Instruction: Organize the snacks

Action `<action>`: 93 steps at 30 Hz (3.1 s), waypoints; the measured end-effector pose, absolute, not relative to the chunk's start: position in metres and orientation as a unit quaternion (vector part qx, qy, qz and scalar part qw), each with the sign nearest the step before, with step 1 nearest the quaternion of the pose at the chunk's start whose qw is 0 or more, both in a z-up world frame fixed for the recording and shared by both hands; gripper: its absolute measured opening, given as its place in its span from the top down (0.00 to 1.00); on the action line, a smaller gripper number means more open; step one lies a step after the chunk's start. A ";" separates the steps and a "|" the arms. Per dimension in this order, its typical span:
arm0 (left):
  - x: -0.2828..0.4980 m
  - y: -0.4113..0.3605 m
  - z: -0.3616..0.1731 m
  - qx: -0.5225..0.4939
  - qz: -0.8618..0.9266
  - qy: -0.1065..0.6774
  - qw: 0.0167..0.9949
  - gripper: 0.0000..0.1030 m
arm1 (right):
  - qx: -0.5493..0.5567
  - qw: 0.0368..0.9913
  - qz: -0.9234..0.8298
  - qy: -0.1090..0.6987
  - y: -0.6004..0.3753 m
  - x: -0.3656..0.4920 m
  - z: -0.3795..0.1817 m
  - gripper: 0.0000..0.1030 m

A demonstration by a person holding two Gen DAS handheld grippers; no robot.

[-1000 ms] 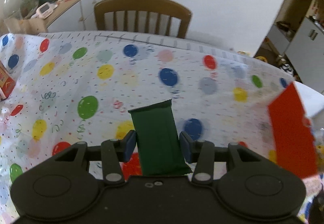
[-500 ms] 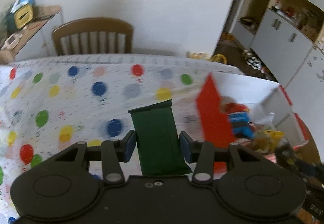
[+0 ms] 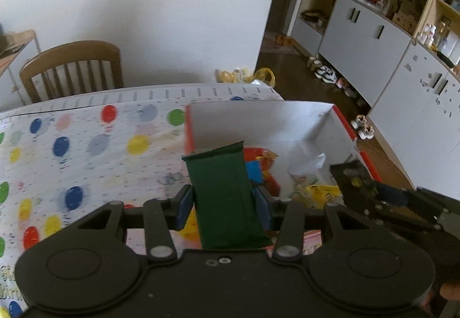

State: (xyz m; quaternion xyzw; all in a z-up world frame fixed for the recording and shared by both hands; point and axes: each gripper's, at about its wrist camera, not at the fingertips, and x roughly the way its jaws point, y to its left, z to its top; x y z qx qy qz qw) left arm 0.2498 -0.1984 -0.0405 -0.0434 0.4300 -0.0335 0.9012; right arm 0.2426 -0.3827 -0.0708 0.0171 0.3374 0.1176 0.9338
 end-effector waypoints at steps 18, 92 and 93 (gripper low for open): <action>0.310 -0.271 -0.095 -0.009 -0.055 0.489 0.870 0.57 | -0.022 0.909 0.138 0.392 -0.393 0.300 -0.113 0.63; 0.157 -0.183 0.003 -0.005 -0.076 0.327 0.942 0.00 | 0.073 0.946 0.136 0.285 -0.380 0.149 -0.018 0.02; 0.154 -0.182 0.003 -0.006 -0.075 0.327 0.942 0.00 | 0.072 0.947 0.134 0.283 -0.380 0.147 -0.017 0.02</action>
